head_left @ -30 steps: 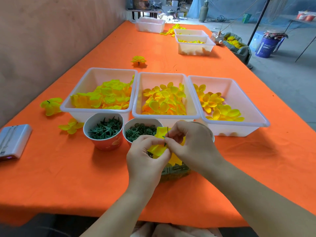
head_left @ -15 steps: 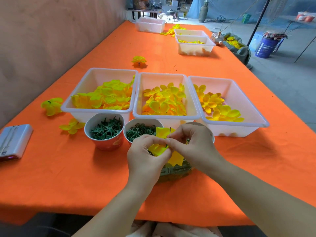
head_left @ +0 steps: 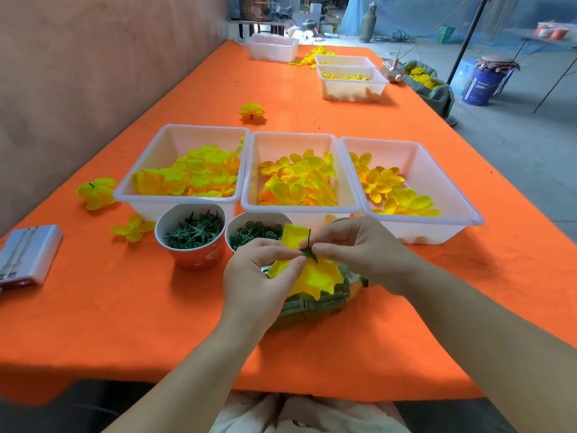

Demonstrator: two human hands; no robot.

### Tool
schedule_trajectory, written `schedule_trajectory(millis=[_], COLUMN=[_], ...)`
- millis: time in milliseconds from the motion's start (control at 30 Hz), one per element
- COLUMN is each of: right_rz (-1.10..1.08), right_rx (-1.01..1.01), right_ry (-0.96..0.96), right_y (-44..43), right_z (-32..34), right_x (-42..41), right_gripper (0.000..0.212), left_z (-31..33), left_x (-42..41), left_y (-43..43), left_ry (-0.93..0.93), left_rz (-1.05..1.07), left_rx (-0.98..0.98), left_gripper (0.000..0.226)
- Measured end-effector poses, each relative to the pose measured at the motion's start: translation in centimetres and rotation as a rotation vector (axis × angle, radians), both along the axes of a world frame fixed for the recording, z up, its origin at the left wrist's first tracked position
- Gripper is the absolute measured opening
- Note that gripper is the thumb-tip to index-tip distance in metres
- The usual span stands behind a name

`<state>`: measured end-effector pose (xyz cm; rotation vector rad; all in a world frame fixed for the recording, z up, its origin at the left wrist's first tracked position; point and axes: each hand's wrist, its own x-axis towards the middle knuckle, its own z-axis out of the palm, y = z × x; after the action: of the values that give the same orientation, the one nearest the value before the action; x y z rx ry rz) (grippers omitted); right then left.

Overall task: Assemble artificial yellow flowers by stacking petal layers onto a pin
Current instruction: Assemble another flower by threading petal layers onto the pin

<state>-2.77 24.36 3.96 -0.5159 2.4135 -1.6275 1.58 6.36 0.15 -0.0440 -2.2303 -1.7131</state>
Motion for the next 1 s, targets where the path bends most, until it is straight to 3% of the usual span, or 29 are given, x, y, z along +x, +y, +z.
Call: schedule_trajectory(millis=[133,200,367,567,1000], right_rz=[-0.019,-0.049,-0.005,0.140,0.216], right_rx=[0.070,0.098,0.213,0.265,0.405], right_ry=[-0.063,-0.131,-0.364,-0.578,-0.507], right_y=[0.6,0.5,0.1,0.5,-0.2], right_z=[0.8,1.2,2.2,2.8,3.6], right_x=[-0.7,-1.1,-2.2,-3.3,-3.9], right_gripper=[0.012,0.008,0.005,0.016,0.026], left_z=[0.5,1.3,3.1,3.4,3.3], left_x=[-0.1,-0.4,-1.6,-2.4,-2.7], left_y=[-0.1,-0.2,-1.0,-1.0,0.5], left_ry=[0.043,-0.037,-0.462,-0.573,-0.617], left_rz=[0.048,0.032,-0.223,-0.236,-0.123], left_rx=[-0.234,-0.269,-0.057,0.053,0.109], left_gripper=[0.012,0.010,0.022,0.020,0.025])
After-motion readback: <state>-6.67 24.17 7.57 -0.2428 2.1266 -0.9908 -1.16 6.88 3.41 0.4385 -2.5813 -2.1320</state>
